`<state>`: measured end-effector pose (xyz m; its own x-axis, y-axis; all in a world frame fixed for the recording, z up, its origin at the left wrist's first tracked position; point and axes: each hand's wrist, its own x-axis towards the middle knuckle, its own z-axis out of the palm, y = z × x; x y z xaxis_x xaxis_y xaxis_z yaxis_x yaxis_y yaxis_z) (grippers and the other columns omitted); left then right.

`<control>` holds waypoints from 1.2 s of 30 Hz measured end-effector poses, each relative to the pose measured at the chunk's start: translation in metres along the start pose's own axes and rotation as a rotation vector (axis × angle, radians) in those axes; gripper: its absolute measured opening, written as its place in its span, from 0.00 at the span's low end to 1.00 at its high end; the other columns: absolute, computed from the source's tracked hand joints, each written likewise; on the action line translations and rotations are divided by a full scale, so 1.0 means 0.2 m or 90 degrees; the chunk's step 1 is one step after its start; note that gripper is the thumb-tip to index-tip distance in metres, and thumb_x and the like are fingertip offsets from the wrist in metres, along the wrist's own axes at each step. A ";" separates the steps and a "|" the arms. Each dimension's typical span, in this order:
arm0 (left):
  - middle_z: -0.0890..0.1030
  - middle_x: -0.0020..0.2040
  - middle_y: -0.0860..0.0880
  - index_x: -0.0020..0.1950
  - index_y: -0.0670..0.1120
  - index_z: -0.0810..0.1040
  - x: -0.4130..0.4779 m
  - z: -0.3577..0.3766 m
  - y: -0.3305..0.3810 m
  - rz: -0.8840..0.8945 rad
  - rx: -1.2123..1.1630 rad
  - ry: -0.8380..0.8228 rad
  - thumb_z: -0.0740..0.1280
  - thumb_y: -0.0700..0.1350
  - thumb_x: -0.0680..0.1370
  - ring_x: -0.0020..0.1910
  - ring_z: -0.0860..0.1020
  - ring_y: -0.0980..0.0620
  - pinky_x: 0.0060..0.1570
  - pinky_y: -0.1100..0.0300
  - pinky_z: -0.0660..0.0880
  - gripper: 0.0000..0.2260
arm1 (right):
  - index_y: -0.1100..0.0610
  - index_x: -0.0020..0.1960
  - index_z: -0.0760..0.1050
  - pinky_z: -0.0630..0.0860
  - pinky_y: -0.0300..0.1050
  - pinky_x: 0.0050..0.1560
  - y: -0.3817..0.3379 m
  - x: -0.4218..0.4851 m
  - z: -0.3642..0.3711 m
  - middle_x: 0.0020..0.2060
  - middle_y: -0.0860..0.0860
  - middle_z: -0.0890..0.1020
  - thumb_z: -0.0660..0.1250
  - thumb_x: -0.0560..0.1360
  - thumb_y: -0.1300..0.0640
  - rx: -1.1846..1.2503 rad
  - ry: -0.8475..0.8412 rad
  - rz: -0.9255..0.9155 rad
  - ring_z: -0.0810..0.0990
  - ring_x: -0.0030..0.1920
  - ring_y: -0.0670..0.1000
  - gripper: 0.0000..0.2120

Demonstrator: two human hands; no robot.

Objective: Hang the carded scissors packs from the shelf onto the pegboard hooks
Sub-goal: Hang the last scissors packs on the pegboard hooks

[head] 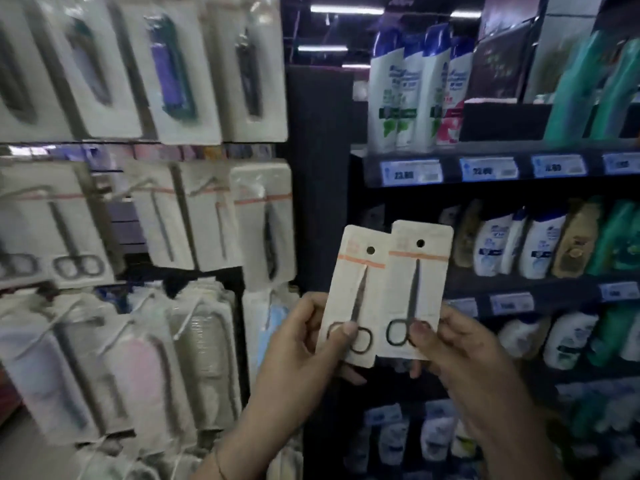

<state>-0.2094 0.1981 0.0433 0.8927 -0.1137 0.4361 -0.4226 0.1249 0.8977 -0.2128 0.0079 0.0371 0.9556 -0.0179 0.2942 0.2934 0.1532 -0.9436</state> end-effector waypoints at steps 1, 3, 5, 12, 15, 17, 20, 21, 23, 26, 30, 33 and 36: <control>0.85 0.42 0.47 0.49 0.46 0.77 -0.05 -0.07 0.04 0.006 0.013 0.006 0.69 0.43 0.73 0.39 0.84 0.49 0.31 0.52 0.81 0.06 | 0.46 0.48 0.84 0.77 0.40 0.28 -0.02 -0.06 0.09 0.43 0.51 0.88 0.73 0.59 0.47 0.005 0.009 -0.008 0.83 0.33 0.51 0.17; 0.86 0.43 0.46 0.46 0.49 0.78 -0.13 -0.23 0.12 0.016 0.035 0.021 0.71 0.45 0.73 0.39 0.84 0.48 0.32 0.53 0.81 0.04 | 0.46 0.46 0.84 0.79 0.40 0.30 -0.06 -0.16 0.25 0.42 0.51 0.88 0.72 0.59 0.47 0.005 0.016 -0.016 0.82 0.31 0.50 0.16; 0.86 0.41 0.45 0.43 0.50 0.78 -0.21 -0.39 0.21 0.029 0.031 0.036 0.72 0.46 0.72 0.38 0.84 0.50 0.31 0.56 0.80 0.04 | 0.48 0.46 0.83 0.79 0.39 0.32 -0.11 -0.23 0.41 0.41 0.52 0.88 0.72 0.61 0.46 -0.011 0.005 -0.025 0.81 0.31 0.51 0.15; 0.87 0.41 0.48 0.44 0.49 0.81 -0.38 -0.96 0.47 0.093 0.039 0.126 0.69 0.48 0.70 0.39 0.84 0.54 0.35 0.59 0.82 0.05 | 0.52 0.47 0.83 0.79 0.38 0.32 -0.19 -0.31 0.97 0.43 0.52 0.88 0.71 0.65 0.51 -0.031 -0.071 -0.065 0.85 0.37 0.49 0.11; 0.87 0.40 0.48 0.45 0.48 0.80 -0.42 -1.13 0.51 0.104 0.049 0.179 0.68 0.48 0.71 0.36 0.84 0.54 0.32 0.58 0.81 0.06 | 0.52 0.48 0.83 0.79 0.38 0.33 -0.20 -0.30 1.15 0.44 0.51 0.88 0.71 0.66 0.52 -0.029 -0.093 -0.077 0.85 0.40 0.49 0.12; 0.87 0.41 0.48 0.46 0.47 0.81 -0.45 -1.25 0.54 0.110 0.058 0.207 0.68 0.48 0.72 0.38 0.84 0.55 0.35 0.59 0.82 0.07 | 0.53 0.48 0.83 0.80 0.39 0.34 -0.18 -0.27 1.29 0.44 0.51 0.88 0.71 0.67 0.53 -0.028 -0.112 -0.083 0.85 0.41 0.48 0.10; 0.87 0.40 0.49 0.46 0.48 0.81 -0.45 -1.38 0.58 0.124 0.084 0.224 0.68 0.48 0.72 0.38 0.84 0.56 0.38 0.60 0.82 0.06 | 0.57 0.49 0.82 0.80 0.38 0.34 -0.17 -0.22 1.45 0.44 0.52 0.88 0.71 0.72 0.60 -0.020 -0.140 -0.085 0.85 0.41 0.48 0.06; 0.87 0.40 0.49 0.45 0.48 0.81 -0.44 -1.42 0.59 0.122 0.098 0.230 0.68 0.48 0.72 0.38 0.84 0.55 0.38 0.59 0.82 0.06 | 0.56 0.48 0.82 0.80 0.37 0.34 -0.16 -0.19 1.50 0.43 0.52 0.88 0.70 0.73 0.62 -0.021 -0.144 -0.083 0.85 0.41 0.48 0.05; 0.87 0.40 0.49 0.45 0.48 0.80 -0.41 -1.48 0.60 0.114 0.111 0.247 0.68 0.46 0.73 0.37 0.84 0.55 0.37 0.59 0.82 0.04 | 0.54 0.46 0.82 0.79 0.35 0.33 -0.16 -0.16 1.57 0.42 0.51 0.88 0.69 0.74 0.63 -0.027 -0.145 -0.086 0.85 0.40 0.46 0.06; 0.85 0.38 0.41 0.47 0.44 0.79 -0.37 -1.54 0.60 0.108 0.095 0.261 0.68 0.47 0.72 0.34 0.82 0.51 0.30 0.60 0.80 0.08 | 0.53 0.44 0.82 0.79 0.37 0.32 -0.14 -0.11 1.63 0.41 0.51 0.88 0.69 0.74 0.63 -0.024 -0.144 -0.090 0.84 0.39 0.47 0.06; 0.77 0.44 0.25 0.53 0.36 0.76 -0.33 -1.58 0.57 0.096 0.091 0.257 0.68 0.43 0.74 0.38 0.79 0.43 0.29 0.60 0.80 0.12 | 0.53 0.45 0.82 0.79 0.37 0.32 -0.11 -0.07 1.66 0.41 0.50 0.88 0.69 0.74 0.63 -0.010 -0.138 -0.086 0.84 0.39 0.47 0.06; 0.82 0.40 0.35 0.51 0.37 0.77 -0.31 -1.58 0.55 0.081 0.078 0.250 0.67 0.40 0.76 0.37 0.79 0.46 0.29 0.60 0.80 0.07 | 0.54 0.46 0.81 0.79 0.36 0.31 -0.09 -0.04 1.67 0.41 0.50 0.87 0.69 0.75 0.62 -0.007 -0.133 -0.067 0.83 0.37 0.46 0.05; 0.84 0.40 0.42 0.51 0.38 0.77 -0.30 -1.58 0.55 0.069 0.058 0.248 0.66 0.38 0.77 0.34 0.80 0.50 0.28 0.60 0.79 0.05 | 0.52 0.45 0.81 0.78 0.36 0.31 -0.06 -0.01 1.67 0.41 0.49 0.88 0.70 0.74 0.61 -0.009 -0.125 -0.056 0.83 0.35 0.46 0.05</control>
<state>-0.2597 0.5293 0.0955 0.8273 0.2793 0.4875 -0.5140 0.0261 0.8574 -0.2273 0.3356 0.0995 0.9026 0.1622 0.3987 0.3779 0.1451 -0.9144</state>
